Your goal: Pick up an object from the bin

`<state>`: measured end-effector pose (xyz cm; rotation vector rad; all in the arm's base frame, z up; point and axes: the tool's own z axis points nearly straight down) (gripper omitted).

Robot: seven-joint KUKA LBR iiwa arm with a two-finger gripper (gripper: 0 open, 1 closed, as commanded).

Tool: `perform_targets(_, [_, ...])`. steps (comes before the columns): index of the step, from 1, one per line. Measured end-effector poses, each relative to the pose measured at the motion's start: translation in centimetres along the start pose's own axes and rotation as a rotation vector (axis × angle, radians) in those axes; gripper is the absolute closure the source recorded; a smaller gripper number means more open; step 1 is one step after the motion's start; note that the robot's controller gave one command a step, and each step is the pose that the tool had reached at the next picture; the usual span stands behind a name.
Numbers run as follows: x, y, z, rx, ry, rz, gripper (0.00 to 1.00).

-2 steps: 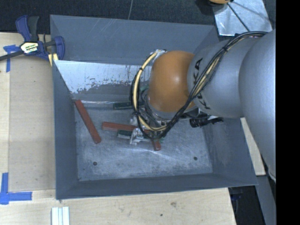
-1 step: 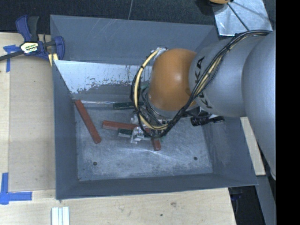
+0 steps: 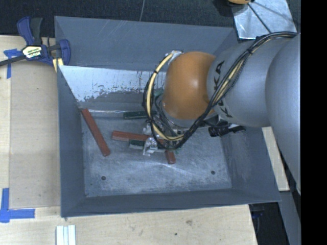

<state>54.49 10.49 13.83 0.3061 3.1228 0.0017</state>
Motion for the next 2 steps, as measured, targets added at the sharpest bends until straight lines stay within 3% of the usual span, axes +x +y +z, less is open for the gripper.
perform_targets(2, [0.02,-0.03,-1.35,0.001,0.003,0.0,1.0])
